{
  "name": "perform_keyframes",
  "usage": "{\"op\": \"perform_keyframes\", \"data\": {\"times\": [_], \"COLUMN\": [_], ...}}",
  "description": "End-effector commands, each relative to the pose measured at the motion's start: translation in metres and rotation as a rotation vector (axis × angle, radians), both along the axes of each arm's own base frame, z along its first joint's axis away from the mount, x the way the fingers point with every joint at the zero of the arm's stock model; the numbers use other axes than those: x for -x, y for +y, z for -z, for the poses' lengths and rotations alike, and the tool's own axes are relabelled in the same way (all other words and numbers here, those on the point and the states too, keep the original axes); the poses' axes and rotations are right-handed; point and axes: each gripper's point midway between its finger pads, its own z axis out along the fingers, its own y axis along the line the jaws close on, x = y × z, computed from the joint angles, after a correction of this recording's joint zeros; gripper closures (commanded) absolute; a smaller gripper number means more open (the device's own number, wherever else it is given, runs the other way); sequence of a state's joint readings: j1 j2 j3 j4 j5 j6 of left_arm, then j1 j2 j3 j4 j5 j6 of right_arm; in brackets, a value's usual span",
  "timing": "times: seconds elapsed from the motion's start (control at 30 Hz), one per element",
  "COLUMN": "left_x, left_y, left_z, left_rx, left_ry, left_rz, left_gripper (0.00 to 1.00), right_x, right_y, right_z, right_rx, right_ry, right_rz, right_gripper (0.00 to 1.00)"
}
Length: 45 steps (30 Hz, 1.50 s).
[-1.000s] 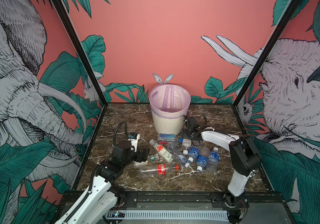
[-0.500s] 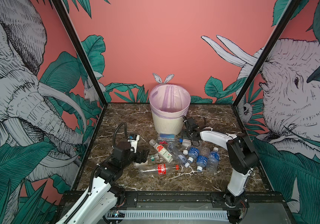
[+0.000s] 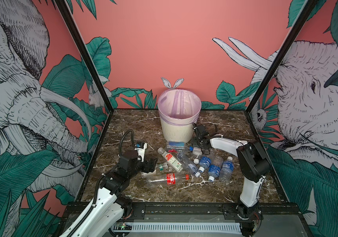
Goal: Throw the plastic bottles in the bin
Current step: 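Close the right gripper on the clear unlabeled bottle and lift it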
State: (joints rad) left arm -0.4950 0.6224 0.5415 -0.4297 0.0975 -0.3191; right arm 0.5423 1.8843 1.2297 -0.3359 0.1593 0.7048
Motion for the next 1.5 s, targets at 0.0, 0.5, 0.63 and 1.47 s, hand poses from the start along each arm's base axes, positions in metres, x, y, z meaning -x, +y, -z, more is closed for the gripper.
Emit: {"op": "perform_keyframes", "data": {"times": [0.0,0.5,0.63,1.47], "left_x": [0.004,0.002,0.001,-0.007], "left_y": [0.002,0.0,-0.001,-0.018], "left_z": [0.008,0.009,0.01,0.017], "left_rx": [-0.009,-0.002,0.004,0.04], "left_ry": [0.025,0.029,0.033,0.071], "left_rz": [-0.007,-0.006,-0.006,0.04], "left_gripper": [0.13,0.13,0.13,0.14], "right_x": [-0.005,-0.008,-0.008,0.082], "right_y": [-0.003,-0.018,-0.017,-0.036], "right_z": [-0.004,-0.04,-0.058,-0.15], "right_rx": [0.004,-0.009,-0.038,-0.046], "right_ry": [-0.019,-0.104,-0.144,-0.422], "right_rz": [0.025,0.059,0.039,-0.268], "right_gripper": [0.32,0.51,0.5,0.5]}}
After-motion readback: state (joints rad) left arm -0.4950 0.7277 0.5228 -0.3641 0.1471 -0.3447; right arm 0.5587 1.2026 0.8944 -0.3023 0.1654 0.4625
